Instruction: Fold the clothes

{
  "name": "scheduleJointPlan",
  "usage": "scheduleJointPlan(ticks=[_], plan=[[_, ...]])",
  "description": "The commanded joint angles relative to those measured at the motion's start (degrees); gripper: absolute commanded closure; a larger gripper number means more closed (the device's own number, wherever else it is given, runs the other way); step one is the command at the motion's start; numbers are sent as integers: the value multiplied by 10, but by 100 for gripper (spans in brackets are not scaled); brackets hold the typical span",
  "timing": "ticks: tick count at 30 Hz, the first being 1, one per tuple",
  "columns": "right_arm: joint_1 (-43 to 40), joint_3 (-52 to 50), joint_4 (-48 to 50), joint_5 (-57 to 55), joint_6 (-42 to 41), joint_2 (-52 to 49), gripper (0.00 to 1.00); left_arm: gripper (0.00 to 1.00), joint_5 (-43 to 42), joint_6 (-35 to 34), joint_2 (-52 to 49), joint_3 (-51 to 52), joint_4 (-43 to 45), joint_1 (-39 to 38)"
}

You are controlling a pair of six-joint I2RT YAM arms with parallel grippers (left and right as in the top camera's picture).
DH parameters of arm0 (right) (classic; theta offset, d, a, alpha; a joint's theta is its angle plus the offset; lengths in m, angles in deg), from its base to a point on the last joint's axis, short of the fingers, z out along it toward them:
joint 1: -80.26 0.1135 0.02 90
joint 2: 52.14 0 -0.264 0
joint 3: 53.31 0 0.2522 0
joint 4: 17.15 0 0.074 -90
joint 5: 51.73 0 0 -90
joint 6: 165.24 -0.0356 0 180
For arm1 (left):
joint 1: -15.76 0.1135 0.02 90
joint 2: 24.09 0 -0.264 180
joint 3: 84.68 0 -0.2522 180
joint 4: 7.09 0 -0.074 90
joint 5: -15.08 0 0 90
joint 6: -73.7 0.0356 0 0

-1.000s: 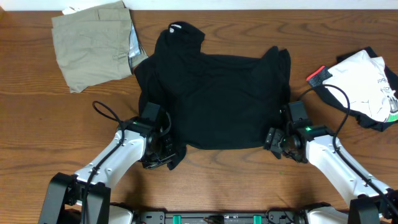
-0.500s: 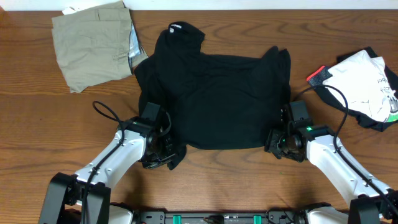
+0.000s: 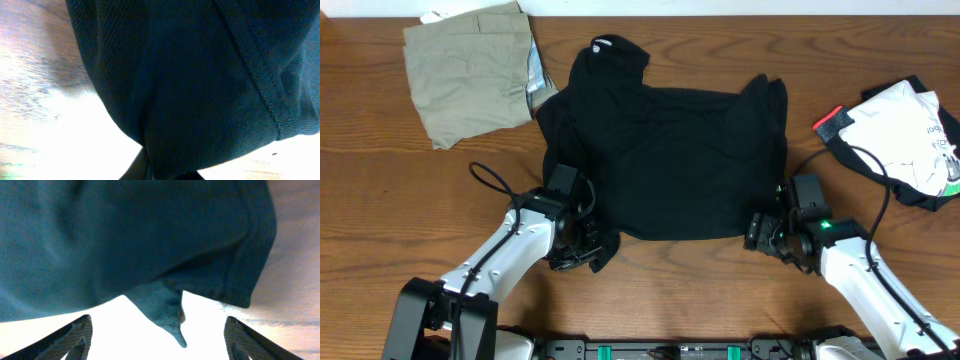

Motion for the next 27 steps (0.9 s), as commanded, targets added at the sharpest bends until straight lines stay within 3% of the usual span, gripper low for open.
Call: scheduleJointPlan(ticks=[1,11,16,27], plan=[[-14,-23,21,-2,-17,0,18,90,1,3,-3,3,-3,-1],[-31,-28,53,-22,-20,0,19,90,1,3,-3,3,-1,-1],[-31,-31,73,-22,-20,0,29,89,1,3,-3,3,-1,-1],[-31,-34,93,-22,-20,-41,31,90,1,3,-3,3,-1,-1]])
